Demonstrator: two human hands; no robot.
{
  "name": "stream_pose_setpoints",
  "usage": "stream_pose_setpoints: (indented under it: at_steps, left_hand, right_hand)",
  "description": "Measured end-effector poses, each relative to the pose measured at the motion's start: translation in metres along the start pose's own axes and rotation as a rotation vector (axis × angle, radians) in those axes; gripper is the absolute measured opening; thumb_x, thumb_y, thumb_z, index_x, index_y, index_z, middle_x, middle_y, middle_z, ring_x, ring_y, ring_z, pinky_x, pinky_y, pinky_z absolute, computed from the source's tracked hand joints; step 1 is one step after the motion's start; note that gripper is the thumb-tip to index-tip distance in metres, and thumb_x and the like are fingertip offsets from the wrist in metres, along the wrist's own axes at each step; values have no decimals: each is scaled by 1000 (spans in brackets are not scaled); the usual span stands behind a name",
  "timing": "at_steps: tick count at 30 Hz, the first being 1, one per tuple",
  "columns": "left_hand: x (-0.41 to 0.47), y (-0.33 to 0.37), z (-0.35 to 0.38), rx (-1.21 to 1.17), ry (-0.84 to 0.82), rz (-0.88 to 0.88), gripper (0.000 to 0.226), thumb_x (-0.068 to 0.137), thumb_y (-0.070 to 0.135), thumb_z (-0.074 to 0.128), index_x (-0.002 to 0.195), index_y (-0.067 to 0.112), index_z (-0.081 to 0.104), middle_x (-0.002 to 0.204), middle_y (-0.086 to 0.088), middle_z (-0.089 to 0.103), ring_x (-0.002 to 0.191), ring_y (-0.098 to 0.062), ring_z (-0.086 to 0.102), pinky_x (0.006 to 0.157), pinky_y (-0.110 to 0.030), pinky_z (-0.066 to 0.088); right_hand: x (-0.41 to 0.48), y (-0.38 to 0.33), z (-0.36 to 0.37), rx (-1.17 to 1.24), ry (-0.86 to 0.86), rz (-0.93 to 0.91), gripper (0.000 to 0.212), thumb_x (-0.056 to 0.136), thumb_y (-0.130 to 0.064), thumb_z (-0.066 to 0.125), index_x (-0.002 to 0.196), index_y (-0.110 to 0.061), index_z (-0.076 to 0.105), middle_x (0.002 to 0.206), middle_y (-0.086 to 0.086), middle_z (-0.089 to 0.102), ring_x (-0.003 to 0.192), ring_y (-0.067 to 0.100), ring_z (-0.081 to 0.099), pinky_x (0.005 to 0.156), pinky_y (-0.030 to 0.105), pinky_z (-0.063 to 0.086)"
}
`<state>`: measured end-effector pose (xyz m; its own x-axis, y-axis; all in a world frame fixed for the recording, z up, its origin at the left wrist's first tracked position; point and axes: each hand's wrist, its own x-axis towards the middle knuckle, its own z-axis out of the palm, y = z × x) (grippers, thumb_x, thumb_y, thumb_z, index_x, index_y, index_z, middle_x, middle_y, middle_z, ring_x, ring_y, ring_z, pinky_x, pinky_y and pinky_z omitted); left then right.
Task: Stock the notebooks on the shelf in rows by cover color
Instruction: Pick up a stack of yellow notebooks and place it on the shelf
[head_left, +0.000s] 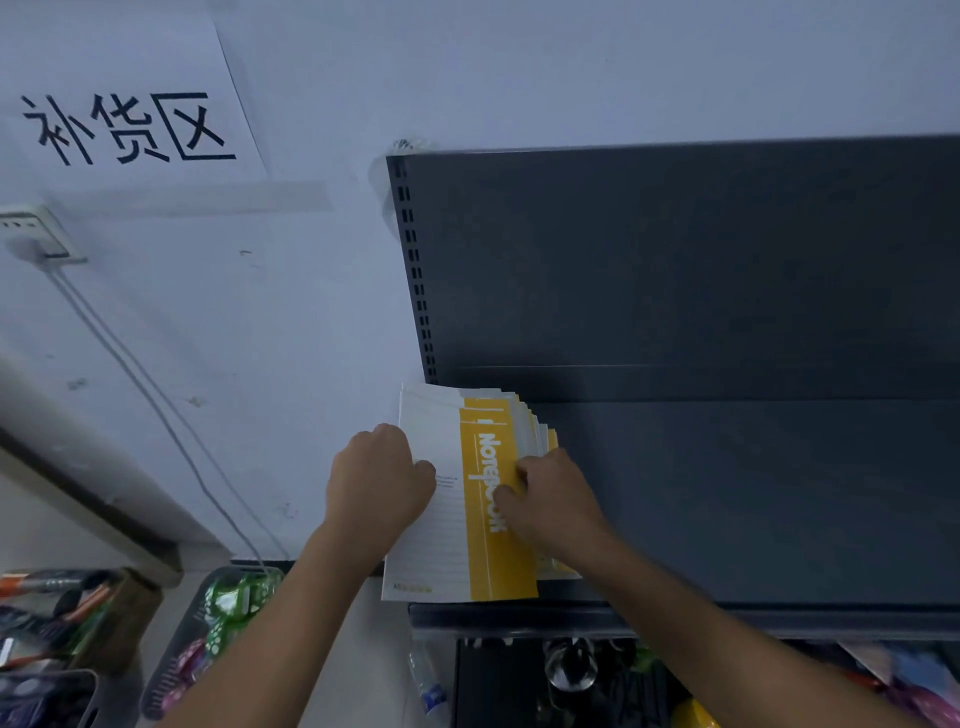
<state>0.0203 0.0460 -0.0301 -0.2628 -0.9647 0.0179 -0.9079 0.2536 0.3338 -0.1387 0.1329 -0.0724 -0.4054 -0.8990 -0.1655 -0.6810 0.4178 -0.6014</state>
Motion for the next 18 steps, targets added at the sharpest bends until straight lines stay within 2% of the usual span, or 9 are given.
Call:
stream_pose_setpoints:
  at_steps: [4, 9, 12, 15, 18]
  left_hand:
    - [-5, 5, -6, 38, -8, -20, 30, 89, 23, 58, 67, 12, 41, 67, -1, 51, 55, -13, 46, 45, -25, 31]
    - [-8, 10, -12, 57, 9, -23, 30, 89, 22, 59, 66, 12, 41, 67, -2, 50, 54, -13, 45, 45, -24, 31]
    - [-3, 16, -13, -70, -64, -49, 25, 93, 27, 58, 81, 11, 43, 77, -1, 53, 63, -12, 51, 47, -22, 35]
    - [5, 23, -13, -346, -209, -105, 22, 99, 24, 52, 105, 7, 39, 90, -4, 55, 77, -14, 57, 51, -24, 41]
    - [15, 23, -7, -493, -234, -82, 24, 101, 27, 52, 111, 8, 42, 99, -4, 59, 86, -18, 62, 58, -29, 47]
  right_hand:
    - [-3, -1, 2, -77, -8, -43, 24, 97, -38, 53, 96, -15, 59, 123, 5, 44, 114, 20, 46, 87, 36, 52]
    - [-4, 0, 1, -93, -15, -81, 25, 98, -38, 52, 101, -15, 60, 122, 4, 45, 117, 19, 44, 90, 38, 52]
    - [-2, 3, 1, -51, -19, -69, 27, 97, -39, 53, 108, -16, 61, 123, 4, 45, 117, 19, 46, 93, 39, 51]
    - [3, 6, -3, 113, -33, 10, 33, 95, -43, 55, 117, -18, 58, 121, 2, 52, 110, 18, 54, 92, 41, 53]
    - [5, 8, -18, 408, -24, 101, 25, 97, -41, 57, 112, -23, 49, 106, -5, 63, 93, 11, 65, 80, 35, 57]
